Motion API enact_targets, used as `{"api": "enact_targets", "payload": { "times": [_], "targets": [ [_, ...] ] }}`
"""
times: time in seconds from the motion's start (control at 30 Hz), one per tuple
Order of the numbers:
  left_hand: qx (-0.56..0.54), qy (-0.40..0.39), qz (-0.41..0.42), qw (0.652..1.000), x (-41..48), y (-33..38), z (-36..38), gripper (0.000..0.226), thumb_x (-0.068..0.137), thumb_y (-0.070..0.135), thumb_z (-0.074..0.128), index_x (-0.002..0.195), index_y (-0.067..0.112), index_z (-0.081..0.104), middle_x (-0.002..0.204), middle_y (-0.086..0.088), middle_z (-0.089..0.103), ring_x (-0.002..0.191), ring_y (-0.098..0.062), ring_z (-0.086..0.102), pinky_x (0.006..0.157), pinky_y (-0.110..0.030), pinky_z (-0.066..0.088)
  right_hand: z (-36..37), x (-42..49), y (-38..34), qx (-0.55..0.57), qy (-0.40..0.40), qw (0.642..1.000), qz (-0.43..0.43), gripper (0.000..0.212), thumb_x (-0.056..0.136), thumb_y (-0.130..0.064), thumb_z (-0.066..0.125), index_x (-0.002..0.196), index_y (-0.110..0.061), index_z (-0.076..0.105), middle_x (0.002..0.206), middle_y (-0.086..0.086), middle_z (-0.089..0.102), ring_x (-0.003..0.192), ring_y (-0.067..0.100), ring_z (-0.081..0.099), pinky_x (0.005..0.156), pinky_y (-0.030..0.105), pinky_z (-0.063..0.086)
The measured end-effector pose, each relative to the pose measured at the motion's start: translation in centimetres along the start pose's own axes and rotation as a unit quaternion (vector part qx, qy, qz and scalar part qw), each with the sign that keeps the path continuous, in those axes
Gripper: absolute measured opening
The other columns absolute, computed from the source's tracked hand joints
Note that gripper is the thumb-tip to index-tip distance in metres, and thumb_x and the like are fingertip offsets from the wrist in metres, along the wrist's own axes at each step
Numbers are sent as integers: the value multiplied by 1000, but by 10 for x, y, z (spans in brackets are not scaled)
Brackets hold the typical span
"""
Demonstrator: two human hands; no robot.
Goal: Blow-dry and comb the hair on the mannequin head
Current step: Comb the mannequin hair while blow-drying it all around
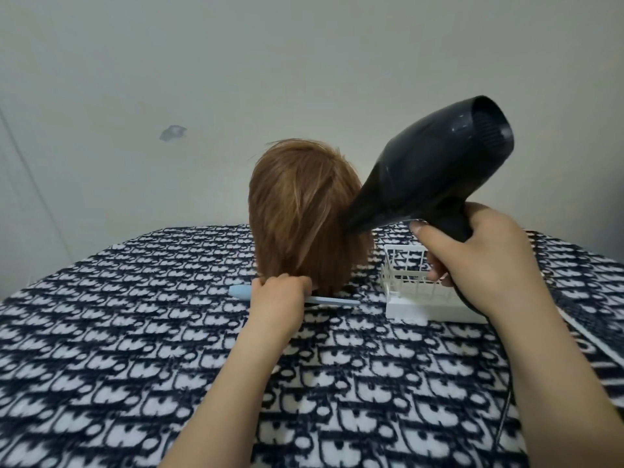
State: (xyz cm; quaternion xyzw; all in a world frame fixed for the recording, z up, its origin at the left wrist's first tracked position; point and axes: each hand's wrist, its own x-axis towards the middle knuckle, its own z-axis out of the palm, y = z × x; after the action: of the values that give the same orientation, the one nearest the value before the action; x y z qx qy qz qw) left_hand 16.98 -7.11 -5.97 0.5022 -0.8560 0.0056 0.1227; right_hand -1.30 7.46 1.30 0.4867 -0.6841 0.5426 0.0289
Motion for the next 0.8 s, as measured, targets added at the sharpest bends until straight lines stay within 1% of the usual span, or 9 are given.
{"api": "enact_targets", "payload": {
  "times": [0.07,0.13,0.23,0.3,0.4,0.47,0.57,0.67,0.8],
  "targets": [
    [-27,12,9,1000,0,0,-5,33,90,4,44,98,33,57,91,5,53,94,-24,55,96,-43,32,-1,1,0,-21,15,1000,-3,24,89,-39,70,76,-20,61,54,1,66,45,10,67,51,33,54],
    [-47,68,25,996,-1,2,-14,28,92,9,48,96,34,57,89,7,52,89,-21,54,89,-39,32,-3,1,1,13,24,1000,-3,23,90,-37,70,77,-20,61,56,-1,68,43,8,66,49,30,51],
    [-84,189,39,978,-8,7,-29,22,92,12,51,95,34,55,86,8,52,84,-19,53,78,-35,28,-6,1,-1,103,41,994,3,22,92,-33,69,76,-19,61,57,-5,68,41,7,63,42,21,47],
    [-104,253,43,961,-12,9,-39,21,93,12,52,98,32,57,88,8,53,83,-20,52,79,-36,27,-8,1,-3,148,60,987,7,20,92,-32,69,78,-20,61,58,-5,68,41,8,63,41,18,46],
    [-127,318,45,938,-17,7,-53,25,92,6,51,106,24,61,97,0,59,91,-27,52,87,-39,27,-9,0,-1,177,74,981,14,20,92,-35,69,79,-22,62,59,-5,68,43,9,63,42,18,47],
    [-127,384,16,914,-16,2,-68,29,90,5,48,110,20,61,103,-7,61,95,-31,52,90,-44,29,-9,0,1,184,74,980,23,20,92,-37,68,80,-22,62,60,-5,68,45,10,64,44,22,49],
    [-109,469,-33,876,-4,-10,-100,26,93,7,45,112,19,58,104,-12,60,93,-34,51,87,-45,31,-9,2,2,185,67,980,34,19,92,-36,69,81,-21,63,60,-5,68,45,11,65,45,28,50],
    [-96,440,-35,892,25,-21,-124,24,96,9,44,113,20,56,108,-11,60,96,-36,52,85,-43,30,-5,2,2,170,61,983,32,19,93,-35,69,81,-21,62,59,-5,69,44,9,65,50,37,56],
    [-79,341,-37,936,53,-22,-124,26,95,9,45,113,24,57,106,-10,61,101,-35,54,88,-41,29,-3,0,0,171,62,983,26,18,93,-35,68,82,-22,62,61,-4,69,45,10,66,54,36,56]
  ]
}}
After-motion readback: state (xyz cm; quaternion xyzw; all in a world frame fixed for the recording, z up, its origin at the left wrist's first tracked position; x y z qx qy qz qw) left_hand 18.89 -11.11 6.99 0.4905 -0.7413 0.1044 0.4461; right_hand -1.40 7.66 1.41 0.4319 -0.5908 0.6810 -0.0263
